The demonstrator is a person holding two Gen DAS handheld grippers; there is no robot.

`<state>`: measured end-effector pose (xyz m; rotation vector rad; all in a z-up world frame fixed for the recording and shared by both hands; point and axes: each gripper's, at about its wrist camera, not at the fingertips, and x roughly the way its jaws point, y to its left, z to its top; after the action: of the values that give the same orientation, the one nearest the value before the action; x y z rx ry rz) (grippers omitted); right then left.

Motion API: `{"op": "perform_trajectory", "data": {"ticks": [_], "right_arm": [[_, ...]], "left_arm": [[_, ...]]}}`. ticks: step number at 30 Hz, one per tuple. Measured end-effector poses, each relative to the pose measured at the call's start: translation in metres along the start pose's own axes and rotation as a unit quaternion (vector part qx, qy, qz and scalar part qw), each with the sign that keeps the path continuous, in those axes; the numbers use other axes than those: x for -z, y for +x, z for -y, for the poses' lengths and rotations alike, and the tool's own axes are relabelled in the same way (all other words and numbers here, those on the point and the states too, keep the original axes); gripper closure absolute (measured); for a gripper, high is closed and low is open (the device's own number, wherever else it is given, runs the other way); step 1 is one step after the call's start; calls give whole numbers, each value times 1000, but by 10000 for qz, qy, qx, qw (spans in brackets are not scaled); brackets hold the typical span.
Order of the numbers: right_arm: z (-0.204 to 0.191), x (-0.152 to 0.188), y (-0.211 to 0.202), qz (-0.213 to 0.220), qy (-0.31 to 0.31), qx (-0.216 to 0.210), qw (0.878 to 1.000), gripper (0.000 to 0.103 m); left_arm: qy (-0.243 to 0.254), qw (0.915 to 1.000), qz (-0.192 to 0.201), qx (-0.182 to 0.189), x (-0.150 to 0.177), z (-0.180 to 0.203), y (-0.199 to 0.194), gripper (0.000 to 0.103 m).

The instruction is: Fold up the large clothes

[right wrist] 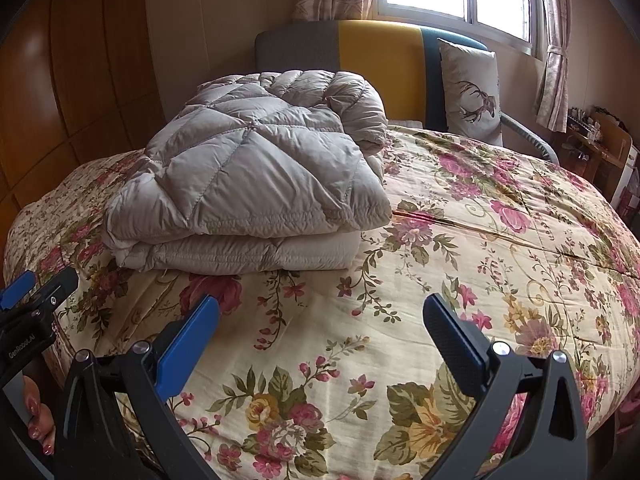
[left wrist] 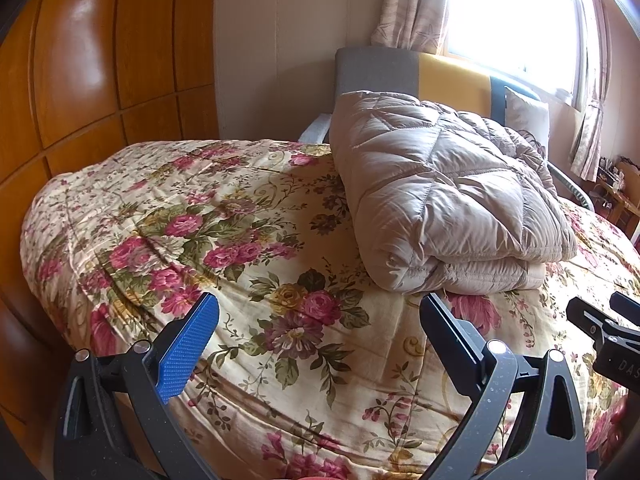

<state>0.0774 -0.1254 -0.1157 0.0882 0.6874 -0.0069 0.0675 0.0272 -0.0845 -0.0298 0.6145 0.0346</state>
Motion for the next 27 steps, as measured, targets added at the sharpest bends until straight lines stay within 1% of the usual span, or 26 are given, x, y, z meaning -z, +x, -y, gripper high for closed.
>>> {"op": "perform_trajectory", "data": {"ticks": [11,14,16,20,23,27], "right_arm": [[-1,0,1,-21,-34,-2,10000,2],[0,1,2,-40,-19,-13,10000,2],[0,1,3,-67,-4,-15,10000,2],[2,2,5,-106,42,-16,9999,2],[5,2,8,-149,61,6,9999,2],[23,-2,20,-313,249,116,9991,2]], "left_arm": [[133,9998,107,127,0,5,-7,4],[123,9998,113,111,-1,4,-7,4],[66,9999,127,-6,0,3,-7,4],[-16,10000,26,-67,1,0,-3,4],[-40,9999,-93,-17,1,-2,1,4],[-35,9996,-265,4,3,-3,9,4]]}}
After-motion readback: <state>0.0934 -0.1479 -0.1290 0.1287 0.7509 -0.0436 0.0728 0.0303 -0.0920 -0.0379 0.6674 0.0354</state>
